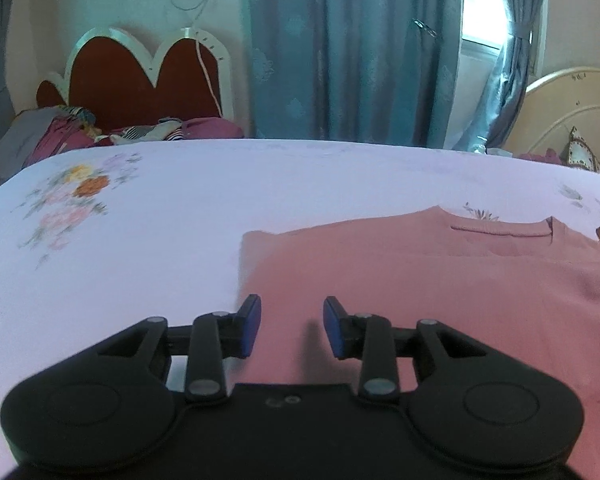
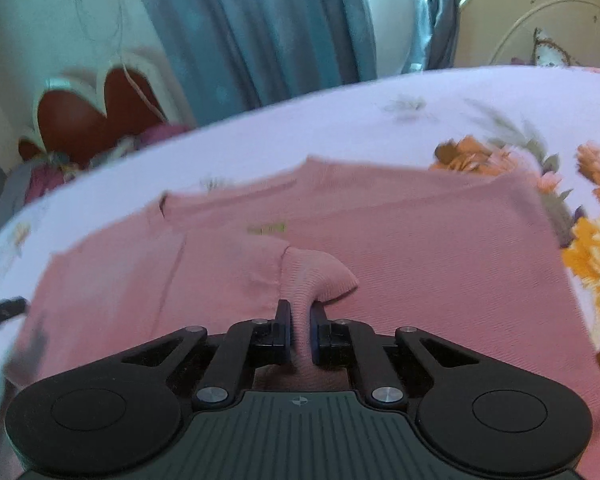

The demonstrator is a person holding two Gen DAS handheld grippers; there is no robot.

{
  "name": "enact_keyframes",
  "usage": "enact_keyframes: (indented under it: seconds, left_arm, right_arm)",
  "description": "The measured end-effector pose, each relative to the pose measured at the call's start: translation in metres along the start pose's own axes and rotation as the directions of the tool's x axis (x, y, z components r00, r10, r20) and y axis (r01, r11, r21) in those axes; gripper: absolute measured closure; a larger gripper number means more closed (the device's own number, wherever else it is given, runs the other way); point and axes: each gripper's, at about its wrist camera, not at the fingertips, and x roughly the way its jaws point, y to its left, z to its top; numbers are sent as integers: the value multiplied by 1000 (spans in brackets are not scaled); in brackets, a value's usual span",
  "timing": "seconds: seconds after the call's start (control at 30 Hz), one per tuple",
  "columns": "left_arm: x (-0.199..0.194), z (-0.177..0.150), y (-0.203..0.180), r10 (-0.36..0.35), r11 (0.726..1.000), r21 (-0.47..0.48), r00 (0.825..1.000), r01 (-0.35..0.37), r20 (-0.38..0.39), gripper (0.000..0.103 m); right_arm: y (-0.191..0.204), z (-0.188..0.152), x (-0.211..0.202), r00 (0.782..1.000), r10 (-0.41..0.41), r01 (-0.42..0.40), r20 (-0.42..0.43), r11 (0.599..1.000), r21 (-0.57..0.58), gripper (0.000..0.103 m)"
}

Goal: Fold small clothes

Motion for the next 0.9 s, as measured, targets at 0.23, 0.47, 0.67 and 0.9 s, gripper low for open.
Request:
enact_keyframes:
  seconds: [0.23,0.47,0.67,0.9]
  left_arm:
    - [29,1,-4,3,1000,9,999,-3,-45,69]
    - [46,12,-5,22,1000,19,999,-21,-41,69]
    - [60,10,-2,60,998,7,997,-60,-48,67]
    - [59,16,-3,74,997,-7,995,-74,-73,67]
  right_arm:
    - [-9,-9,14,995,-75,69,-69,994,-88,95]
    - [-4,9,-1,993,-100,106,70,990,-89,55]
    - [10,6,20,995,-90,95,42,986,-137,56]
    - [5,1,41,991,-132,130,-8,980,-152,56]
